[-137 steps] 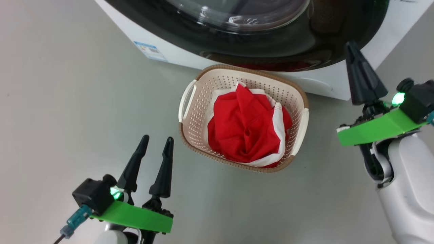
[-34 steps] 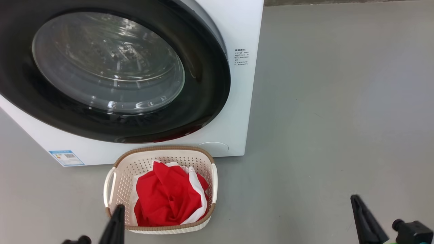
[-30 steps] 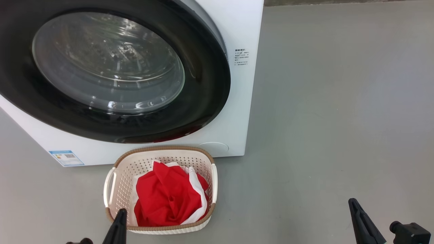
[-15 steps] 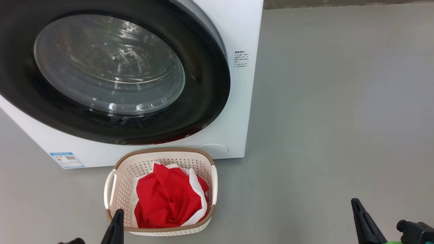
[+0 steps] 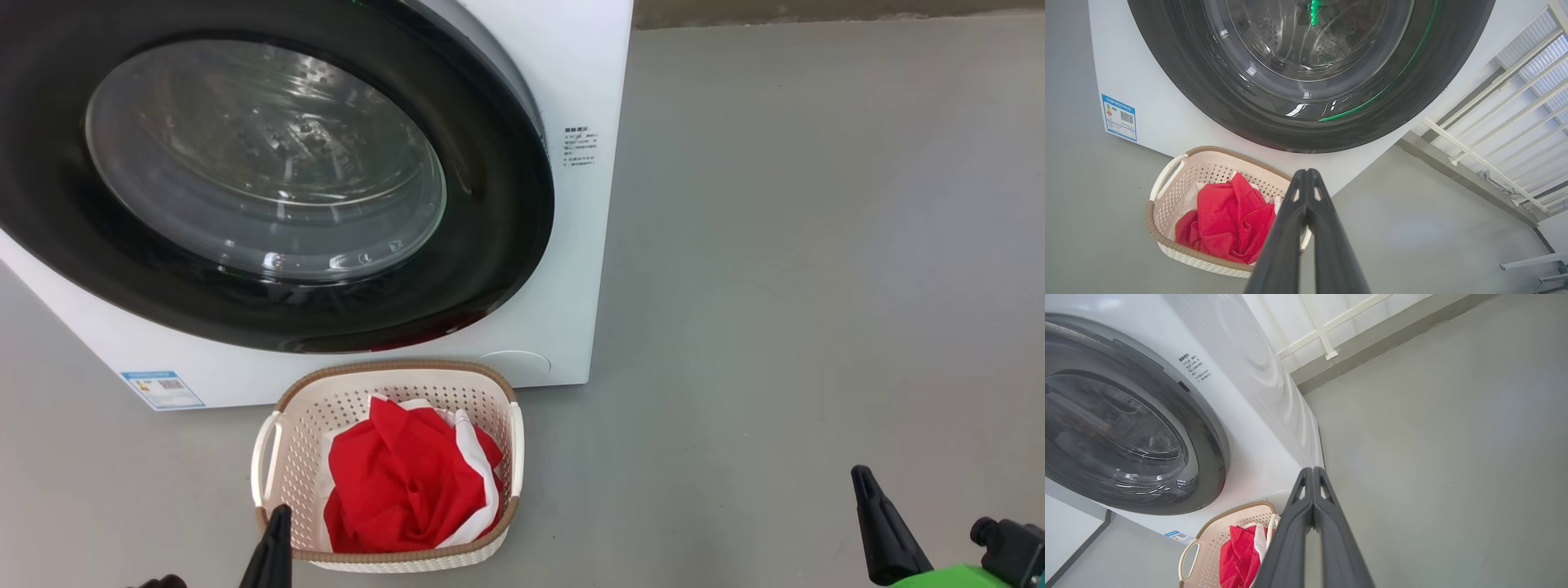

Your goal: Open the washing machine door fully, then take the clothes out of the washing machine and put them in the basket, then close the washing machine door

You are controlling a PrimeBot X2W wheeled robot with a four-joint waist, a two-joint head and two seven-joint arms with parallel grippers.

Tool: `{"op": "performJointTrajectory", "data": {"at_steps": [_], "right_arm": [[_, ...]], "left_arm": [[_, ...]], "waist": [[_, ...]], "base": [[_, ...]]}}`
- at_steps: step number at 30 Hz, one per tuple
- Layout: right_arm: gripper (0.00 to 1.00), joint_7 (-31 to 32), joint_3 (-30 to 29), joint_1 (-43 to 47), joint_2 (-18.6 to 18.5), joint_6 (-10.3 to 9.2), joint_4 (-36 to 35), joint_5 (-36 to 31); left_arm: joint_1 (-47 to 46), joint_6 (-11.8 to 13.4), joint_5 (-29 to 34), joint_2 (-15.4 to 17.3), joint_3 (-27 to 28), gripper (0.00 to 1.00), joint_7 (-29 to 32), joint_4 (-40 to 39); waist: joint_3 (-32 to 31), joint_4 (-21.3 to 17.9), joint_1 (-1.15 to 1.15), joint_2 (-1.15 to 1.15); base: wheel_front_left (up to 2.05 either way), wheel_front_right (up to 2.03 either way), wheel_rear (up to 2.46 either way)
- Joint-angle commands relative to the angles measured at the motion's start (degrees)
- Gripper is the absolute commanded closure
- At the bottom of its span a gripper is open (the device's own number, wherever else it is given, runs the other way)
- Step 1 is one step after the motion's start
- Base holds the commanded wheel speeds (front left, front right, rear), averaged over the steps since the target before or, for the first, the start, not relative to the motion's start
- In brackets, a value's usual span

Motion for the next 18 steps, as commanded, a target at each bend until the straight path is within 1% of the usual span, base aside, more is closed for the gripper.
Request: {"op": "performJointTrajectory", "data": {"at_steps": [1,18], "right_arm": [[1.0,0.43,-0.02,-2.35,-0.86,-0.02,-1.29,1.64],[1.0,3.09,-0.35,-4.28,-0.83,-0.03,-1.17,11.52]], "left_arm": [[-2.21,-0.1,-1.63,0.72,0.93,1.0,0.34,-1.16],[-3.35,-0.16,-11.71,0.82,1.75,1.0,3.0,-1.21]], "waist": [[-0.05,-0.01,-0.01,0.0],[-0.64,-0.05,-0.01,0.0]], "base": [[0.0,0.0,0.0],[0.0,0.0,0.0]]}}
